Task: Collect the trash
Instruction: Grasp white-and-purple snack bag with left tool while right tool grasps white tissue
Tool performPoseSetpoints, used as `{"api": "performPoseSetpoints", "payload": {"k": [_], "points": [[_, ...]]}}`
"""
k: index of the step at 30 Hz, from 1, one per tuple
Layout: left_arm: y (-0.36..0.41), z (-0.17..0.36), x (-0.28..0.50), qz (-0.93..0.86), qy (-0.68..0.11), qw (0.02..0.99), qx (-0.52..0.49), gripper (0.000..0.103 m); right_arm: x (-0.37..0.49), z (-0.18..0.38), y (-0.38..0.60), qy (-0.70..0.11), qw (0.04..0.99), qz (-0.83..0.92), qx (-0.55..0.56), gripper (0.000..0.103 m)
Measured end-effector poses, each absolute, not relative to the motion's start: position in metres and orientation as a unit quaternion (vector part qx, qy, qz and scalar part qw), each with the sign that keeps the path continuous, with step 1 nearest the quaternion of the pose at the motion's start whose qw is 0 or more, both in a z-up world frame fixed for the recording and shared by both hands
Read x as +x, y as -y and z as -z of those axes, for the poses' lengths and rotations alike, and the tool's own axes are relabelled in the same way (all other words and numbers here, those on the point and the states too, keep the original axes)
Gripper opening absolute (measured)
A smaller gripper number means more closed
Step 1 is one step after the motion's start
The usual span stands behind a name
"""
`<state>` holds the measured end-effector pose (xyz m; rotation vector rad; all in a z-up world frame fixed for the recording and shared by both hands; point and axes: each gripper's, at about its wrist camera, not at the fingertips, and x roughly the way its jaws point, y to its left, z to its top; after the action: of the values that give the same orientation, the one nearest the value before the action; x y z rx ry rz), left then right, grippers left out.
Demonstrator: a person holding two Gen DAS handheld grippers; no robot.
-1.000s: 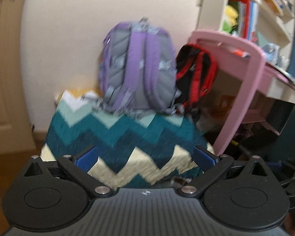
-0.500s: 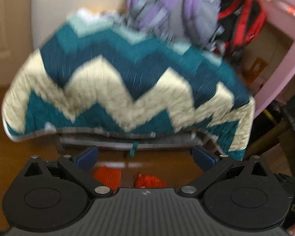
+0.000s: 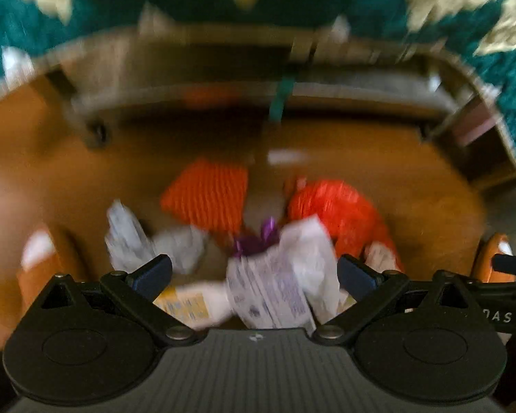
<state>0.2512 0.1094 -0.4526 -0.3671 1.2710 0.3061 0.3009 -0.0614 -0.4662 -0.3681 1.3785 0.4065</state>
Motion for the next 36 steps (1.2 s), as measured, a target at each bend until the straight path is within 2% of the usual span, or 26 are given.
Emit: {"api": "performPoseSetpoints", "payload": {"k": [6, 15, 17, 21, 22, 23, 24, 28, 30, 32, 36], "points": [[-0.106, 0.502, 0.251, -0.126, -0.636, 0.74, -0.179, 0.102, 0.294, 0.508, 0.051, -0.651, 0.709, -0.213, -0.169, 0.087], [-0.098, 0.543, 0.26, -0.105, -0.666, 0.712, -0.194, 0.1, 0.295, 0.549, 0.051, -0.672, 0.691, -0.205, -0.172, 0.071], [-0.097, 0.551, 0.261, -0.104, -0.673, 0.704, -0.201, 0.092, 0.295, 0.554, 0.05, -0.674, 0.688, -0.205, -0.172, 0.065], [-0.093, 0.562, 0.263, -0.088, -0.682, 0.692, -0.221, 0.081, 0.294, 0.562, 0.045, -0.681, 0.68, -0.208, -0.176, 0.061], [-0.092, 0.566, 0.263, -0.085, -0.686, 0.686, -0.226, 0.067, 0.294, 0.563, 0.044, -0.682, 0.677, -0.211, -0.177, 0.056], [-0.092, 0.567, 0.262, -0.085, -0.689, 0.682, -0.229, 0.059, 0.292, 0.564, 0.043, -0.683, 0.675, -0.212, -0.18, 0.051], [-0.092, 0.568, 0.261, -0.087, -0.689, 0.681, -0.23, 0.058, 0.292, 0.564, 0.042, -0.683, 0.674, -0.212, -0.184, 0.048], [-0.091, 0.567, 0.262, -0.084, -0.685, 0.687, -0.229, 0.05, 0.296, 0.565, 0.046, -0.689, 0.67, -0.211, -0.178, 0.024], [-0.092, 0.565, 0.261, -0.081, -0.681, 0.689, -0.234, 0.047, 0.299, 0.564, 0.045, -0.699, 0.663, -0.207, -0.171, 0.017], [-0.093, 0.562, 0.26, -0.08, -0.681, 0.69, -0.231, 0.044, 0.3, 0.56, 0.046, -0.702, 0.66, -0.208, -0.167, 0.005], [-0.098, 0.548, 0.258, -0.087, -0.678, 0.689, -0.24, 0.043, 0.301, 0.542, 0.044, -0.699, 0.664, -0.208, -0.168, 0.002]]}}
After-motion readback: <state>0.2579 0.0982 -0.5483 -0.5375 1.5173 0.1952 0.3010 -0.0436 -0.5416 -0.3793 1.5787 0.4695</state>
